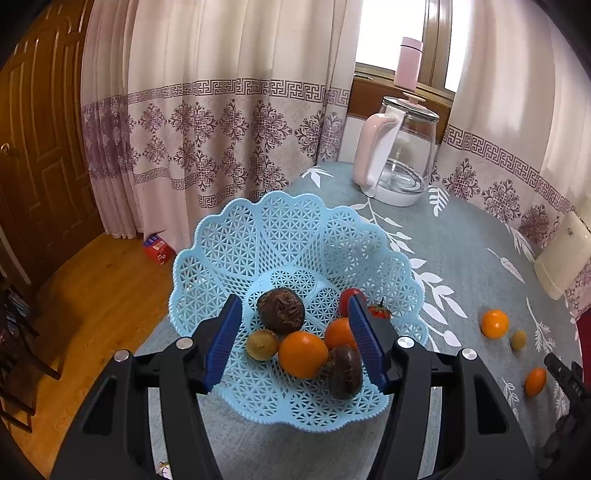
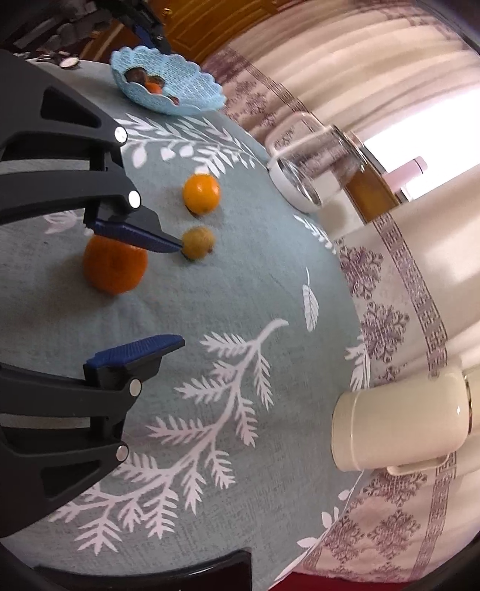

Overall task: Organize fruits
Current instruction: 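Carry the orange into the basket and open the right gripper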

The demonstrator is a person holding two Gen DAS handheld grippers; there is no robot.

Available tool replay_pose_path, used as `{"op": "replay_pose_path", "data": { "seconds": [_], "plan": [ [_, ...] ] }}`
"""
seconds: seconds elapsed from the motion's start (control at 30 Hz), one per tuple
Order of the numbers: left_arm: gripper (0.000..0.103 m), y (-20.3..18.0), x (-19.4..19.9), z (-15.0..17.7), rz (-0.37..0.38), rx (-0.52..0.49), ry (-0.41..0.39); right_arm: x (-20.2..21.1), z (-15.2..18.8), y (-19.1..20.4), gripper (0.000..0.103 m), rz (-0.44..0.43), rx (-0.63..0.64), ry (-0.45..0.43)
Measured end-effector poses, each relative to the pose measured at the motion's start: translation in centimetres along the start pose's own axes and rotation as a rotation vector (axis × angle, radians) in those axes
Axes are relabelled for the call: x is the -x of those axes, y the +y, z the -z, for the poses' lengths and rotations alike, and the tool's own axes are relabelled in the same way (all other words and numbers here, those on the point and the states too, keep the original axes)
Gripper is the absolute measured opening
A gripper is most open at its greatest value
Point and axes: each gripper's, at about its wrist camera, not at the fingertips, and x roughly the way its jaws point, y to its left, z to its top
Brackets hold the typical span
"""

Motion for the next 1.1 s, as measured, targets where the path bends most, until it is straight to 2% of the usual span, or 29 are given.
{"op": "replay_pose_path", "data": {
  "seconds": [0.1, 0.3, 0.5, 0.63, 0.83, 0.93, 1.1],
  "plan": [
    [0.062, 0.2, 0.0, 0.0, 0.009, 0.006, -0.002, 0.0, 0.6, 0.8, 0.05, -0.013, 0.043, 0.032],
    [0.062, 1.0, 0.3, 0.3, 0.025, 0.018, -0.007, -0.1, 1.7, 2.6, 0.051, -0.02, 0.134, 0.086],
    [0.062, 2.5, 0.3, 0.5, 0.034, 0.047, -0.007, -0.6, 2.3, 4.0, 0.051, 0.008, 0.197, 0.117],
    [0.062, 3.7, 0.4, 0.6, 0.039, 0.07, -0.011, -0.8, 3.0, 4.7, 0.041, -0.002, 0.207, 0.151],
    [0.062, 5.3, 0.4, 0.6, 0.053, 0.1, -0.016, -0.7, 3.3, 5.4, 0.04, 0.03, 0.198, 0.148],
    [0.062, 6.2, 0.5, 0.5, 0.053, 0.114, -0.023, -0.4, 3.0, 6.3, 0.04, -0.002, 0.176, 0.139],
    [0.062, 7.4, 0.6, 0.4, 0.051, 0.135, -0.033, -0.2, 2.7, 10.8, 0.04, -0.074, 0.236, 0.115]
  ]
}}
